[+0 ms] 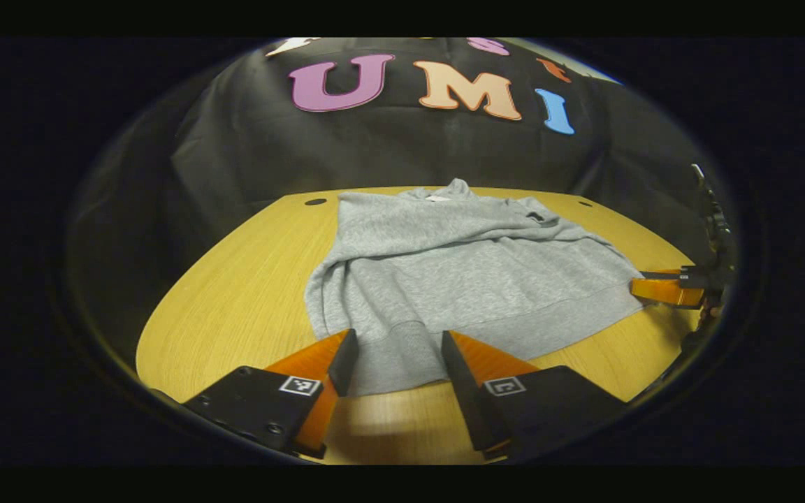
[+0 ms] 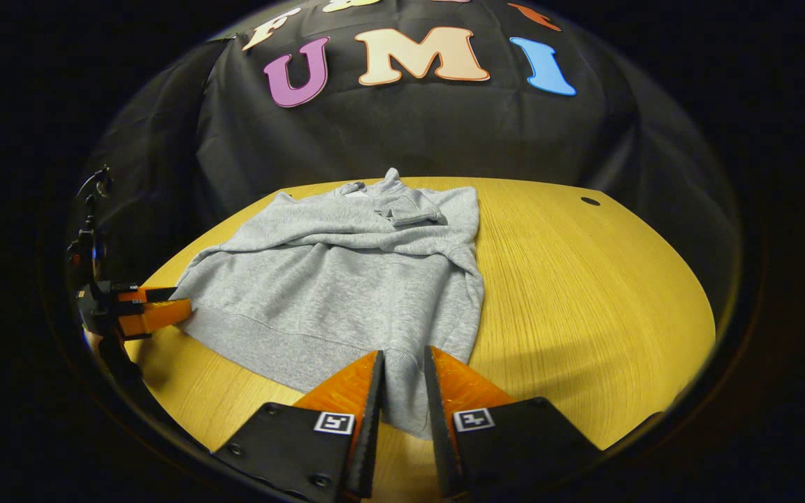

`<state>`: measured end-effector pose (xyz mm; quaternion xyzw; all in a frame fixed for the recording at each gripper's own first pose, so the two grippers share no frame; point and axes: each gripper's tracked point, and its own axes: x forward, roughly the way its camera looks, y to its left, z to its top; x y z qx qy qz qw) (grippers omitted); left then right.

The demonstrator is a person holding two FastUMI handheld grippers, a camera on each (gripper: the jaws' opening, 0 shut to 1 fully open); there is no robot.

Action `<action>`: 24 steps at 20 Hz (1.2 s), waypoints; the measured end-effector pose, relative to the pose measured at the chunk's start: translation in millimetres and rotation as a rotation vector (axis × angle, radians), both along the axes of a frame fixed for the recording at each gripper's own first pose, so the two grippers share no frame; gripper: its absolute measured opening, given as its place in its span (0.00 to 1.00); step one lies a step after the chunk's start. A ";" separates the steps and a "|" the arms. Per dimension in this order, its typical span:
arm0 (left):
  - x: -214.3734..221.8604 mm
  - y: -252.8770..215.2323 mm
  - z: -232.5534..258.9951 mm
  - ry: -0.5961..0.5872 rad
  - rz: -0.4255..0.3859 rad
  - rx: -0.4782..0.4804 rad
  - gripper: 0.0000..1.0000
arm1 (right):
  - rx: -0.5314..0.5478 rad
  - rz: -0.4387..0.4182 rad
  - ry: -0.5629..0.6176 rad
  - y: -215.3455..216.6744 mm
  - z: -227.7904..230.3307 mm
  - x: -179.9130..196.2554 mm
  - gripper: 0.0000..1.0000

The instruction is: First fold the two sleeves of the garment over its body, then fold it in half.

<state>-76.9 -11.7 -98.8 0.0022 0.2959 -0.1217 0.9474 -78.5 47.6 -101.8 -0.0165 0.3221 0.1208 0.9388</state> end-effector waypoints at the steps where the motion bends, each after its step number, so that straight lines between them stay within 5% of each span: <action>1: -0.5 -5.6 0.3 0.002 -0.012 -0.010 0.53 | -0.002 -0.005 0.001 1.3 -1.3 -0.1 0.31; 4: 0.2 -10.5 2.2 0.003 -0.020 -0.040 0.17 | -0.014 0.014 -0.005 5.1 0.5 -0.6 0.12; 8: 1.2 -11.9 4.3 -0.003 -0.026 -0.066 0.01 | 0.019 0.005 0.014 4.2 0.3 -0.4 0.06; 17: 3.7 -10.8 17.0 -0.017 0.016 -0.145 0.00 | 0.063 0.016 -0.009 11.5 18.8 5.5 0.03; 24: 38.0 -15.7 71.0 -0.141 0.006 -0.174 0.00 | 0.095 0.034 -0.131 25.6 73.9 40.9 0.02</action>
